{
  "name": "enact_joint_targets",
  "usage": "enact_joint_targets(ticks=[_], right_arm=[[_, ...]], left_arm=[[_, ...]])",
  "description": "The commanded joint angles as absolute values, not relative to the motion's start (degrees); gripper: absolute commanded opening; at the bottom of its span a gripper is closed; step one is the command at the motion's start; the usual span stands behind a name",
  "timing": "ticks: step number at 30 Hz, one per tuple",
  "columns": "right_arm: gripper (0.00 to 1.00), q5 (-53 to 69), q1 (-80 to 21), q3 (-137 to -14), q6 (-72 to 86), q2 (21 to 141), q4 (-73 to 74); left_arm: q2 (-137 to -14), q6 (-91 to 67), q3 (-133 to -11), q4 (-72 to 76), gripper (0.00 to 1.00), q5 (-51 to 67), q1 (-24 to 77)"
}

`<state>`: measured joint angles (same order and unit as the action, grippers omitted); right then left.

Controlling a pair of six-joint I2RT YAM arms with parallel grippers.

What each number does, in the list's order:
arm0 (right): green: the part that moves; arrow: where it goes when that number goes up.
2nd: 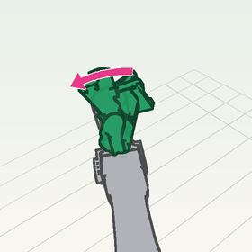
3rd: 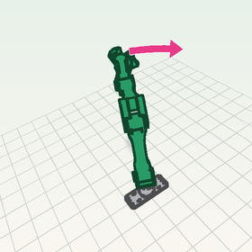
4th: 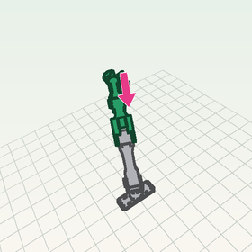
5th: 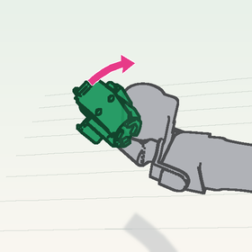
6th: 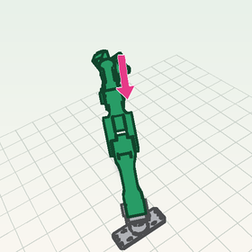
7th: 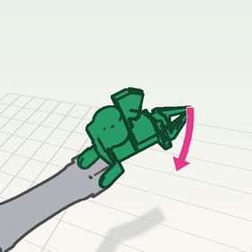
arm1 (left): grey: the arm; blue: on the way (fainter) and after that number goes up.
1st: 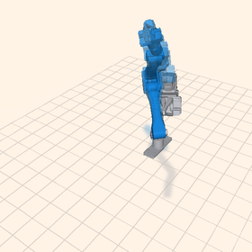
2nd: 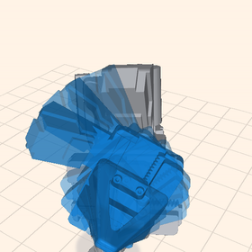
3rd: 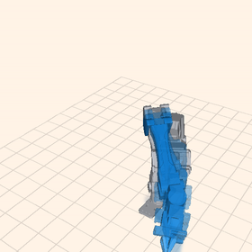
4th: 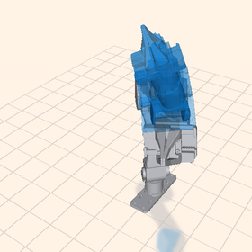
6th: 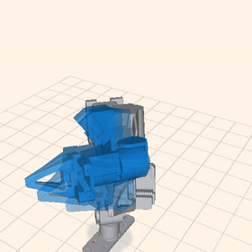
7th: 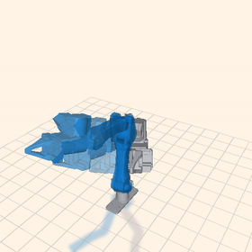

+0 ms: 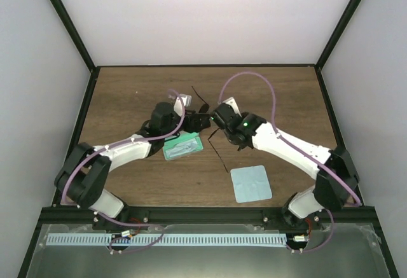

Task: Organize the sunglasses
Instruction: Fold the sunglasses at the center of the board.

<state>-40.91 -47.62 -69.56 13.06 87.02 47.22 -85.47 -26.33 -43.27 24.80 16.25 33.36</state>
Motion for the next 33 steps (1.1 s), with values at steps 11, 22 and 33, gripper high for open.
enact_joint_targets(ticks=[11, 22, 33], right_arm=[[0.01, -27.69, -48.24, -62.87, 5.1, 73.61, 32.07], [0.01, -28.59, -48.25, -62.7, 6.2, 75.18, 34.09], [0.01, -27.73, -48.25, -63.02, 5.82, 74.8, 33.5]], left_arm=[[-93.5, -27.8, -44.58, 34.41, 0.67, 38.35, 33.49], [-91.26, -28.07, -45.13, 31.63, 0.8, 37.25, 33.05], [-92.43, -28.56, -44.67, 32.76, 0.71, 40.68, 33.18]])
